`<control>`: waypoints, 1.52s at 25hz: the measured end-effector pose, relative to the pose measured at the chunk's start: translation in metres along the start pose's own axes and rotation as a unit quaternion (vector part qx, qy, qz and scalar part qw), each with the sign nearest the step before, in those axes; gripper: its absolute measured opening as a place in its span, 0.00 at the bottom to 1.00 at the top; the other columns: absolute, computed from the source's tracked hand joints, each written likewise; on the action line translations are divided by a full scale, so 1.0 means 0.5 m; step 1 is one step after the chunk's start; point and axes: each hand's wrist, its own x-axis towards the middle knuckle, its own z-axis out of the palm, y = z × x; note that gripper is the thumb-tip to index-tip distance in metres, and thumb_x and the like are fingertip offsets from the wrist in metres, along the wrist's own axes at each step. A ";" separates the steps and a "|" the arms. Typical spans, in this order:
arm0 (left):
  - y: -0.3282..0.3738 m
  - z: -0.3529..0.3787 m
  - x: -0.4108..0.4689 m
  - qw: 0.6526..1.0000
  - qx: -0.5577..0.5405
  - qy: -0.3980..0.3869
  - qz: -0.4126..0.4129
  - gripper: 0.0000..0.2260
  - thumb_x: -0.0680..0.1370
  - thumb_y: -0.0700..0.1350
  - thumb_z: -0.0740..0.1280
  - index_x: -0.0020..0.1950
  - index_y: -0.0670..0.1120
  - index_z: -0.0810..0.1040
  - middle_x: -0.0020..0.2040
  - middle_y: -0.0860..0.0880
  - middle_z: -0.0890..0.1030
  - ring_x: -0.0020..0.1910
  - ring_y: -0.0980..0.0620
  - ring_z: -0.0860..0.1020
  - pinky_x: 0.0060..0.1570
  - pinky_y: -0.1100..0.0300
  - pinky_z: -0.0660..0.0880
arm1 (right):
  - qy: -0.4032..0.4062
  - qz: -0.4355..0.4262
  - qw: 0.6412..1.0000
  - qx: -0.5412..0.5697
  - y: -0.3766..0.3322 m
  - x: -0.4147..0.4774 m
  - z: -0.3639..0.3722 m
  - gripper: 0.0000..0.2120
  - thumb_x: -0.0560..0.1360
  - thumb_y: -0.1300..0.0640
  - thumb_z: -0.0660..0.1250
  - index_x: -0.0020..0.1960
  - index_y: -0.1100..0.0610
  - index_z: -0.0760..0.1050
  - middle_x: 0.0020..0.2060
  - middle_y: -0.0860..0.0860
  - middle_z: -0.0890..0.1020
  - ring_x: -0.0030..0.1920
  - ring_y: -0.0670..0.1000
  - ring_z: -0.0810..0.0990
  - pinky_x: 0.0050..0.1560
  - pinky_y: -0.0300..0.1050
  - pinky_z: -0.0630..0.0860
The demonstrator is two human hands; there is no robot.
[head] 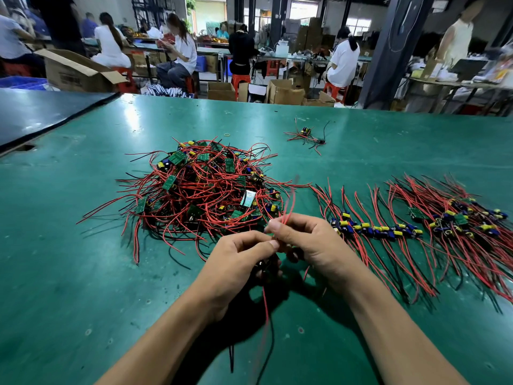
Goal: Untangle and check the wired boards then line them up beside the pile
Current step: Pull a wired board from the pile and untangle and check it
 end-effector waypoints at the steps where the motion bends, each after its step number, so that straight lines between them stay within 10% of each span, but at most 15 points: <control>1: -0.001 -0.001 0.001 1.000 -0.015 -0.004 -0.001 0.09 0.72 0.44 0.71 0.44 0.37 0.82 0.38 0.40 0.83 0.31 0.48 0.79 0.32 0.61 0.76 | -0.037 0.028 0.999 0.014 0.001 -0.003 0.003 0.15 0.70 0.45 0.75 0.50 0.55 0.84 0.39 0.56 0.82 0.38 0.55 0.74 0.32 0.40 0.73; 10: -0.004 -0.008 0.001 0.995 -0.077 -0.052 -0.033 0.04 0.70 0.42 0.70 0.38 0.44 0.84 0.33 0.44 0.79 0.29 0.52 0.76 0.29 0.63 0.76 | -0.113 0.094 0.985 0.092 -0.003 -0.015 0.018 0.17 0.76 0.45 0.69 0.59 0.55 0.83 0.37 0.51 0.83 0.29 0.46 0.78 0.31 0.40 0.80; 16: -0.001 -0.005 0.005 0.997 -0.053 -0.016 -0.050 0.06 0.72 0.42 0.69 0.37 0.43 0.83 0.31 0.44 0.77 0.26 0.51 0.74 0.28 0.65 0.73 | 0.048 -0.076 0.983 -0.161 0.001 0.002 -0.004 0.16 0.77 0.42 0.66 0.42 0.51 0.86 0.34 0.43 0.83 0.34 0.40 0.79 0.38 0.29 0.70; 20: 0.001 0.002 0.000 0.999 -0.015 -0.022 -0.047 0.10 0.77 0.41 0.67 0.36 0.44 0.83 0.31 0.45 0.78 0.27 0.50 0.75 0.33 0.62 0.69 | 0.148 -0.113 0.967 -0.174 0.009 0.009 -0.024 0.17 0.78 0.43 0.66 0.39 0.53 0.85 0.30 0.59 0.72 0.28 0.45 0.64 0.28 0.38 0.60; 24: 0.002 0.005 -0.002 0.998 -0.004 -0.034 -0.048 0.08 0.77 0.40 0.67 0.40 0.42 0.84 0.33 0.44 0.78 0.28 0.50 0.76 0.35 0.59 0.68 | 0.215 -0.076 0.954 -0.194 0.017 0.016 -0.028 0.23 0.82 0.42 0.59 0.40 0.53 0.85 0.27 0.47 0.73 0.25 0.43 0.68 0.28 0.35 0.63; 29: -0.001 0.005 -0.005 0.998 0.034 -0.040 -0.033 0.05 0.77 0.40 0.68 0.46 0.42 0.84 0.34 0.41 0.81 0.30 0.47 0.78 0.32 0.60 0.76 | 0.140 0.020 0.990 -0.001 0.016 0.025 -0.004 0.29 0.82 0.38 0.56 0.38 0.55 0.86 0.26 0.49 0.71 0.21 0.44 0.63 0.23 0.34 0.61; 38: -0.009 0.013 -0.005 1.000 -0.006 0.012 -0.001 0.07 0.77 0.37 0.68 0.41 0.41 0.84 0.35 0.40 0.82 0.29 0.47 0.80 0.30 0.59 0.77 | 0.025 0.086 0.996 0.014 0.008 0.009 0.003 0.22 0.78 0.38 0.66 0.45 0.56 0.85 0.26 0.51 0.72 0.24 0.48 0.72 0.27 0.39 0.72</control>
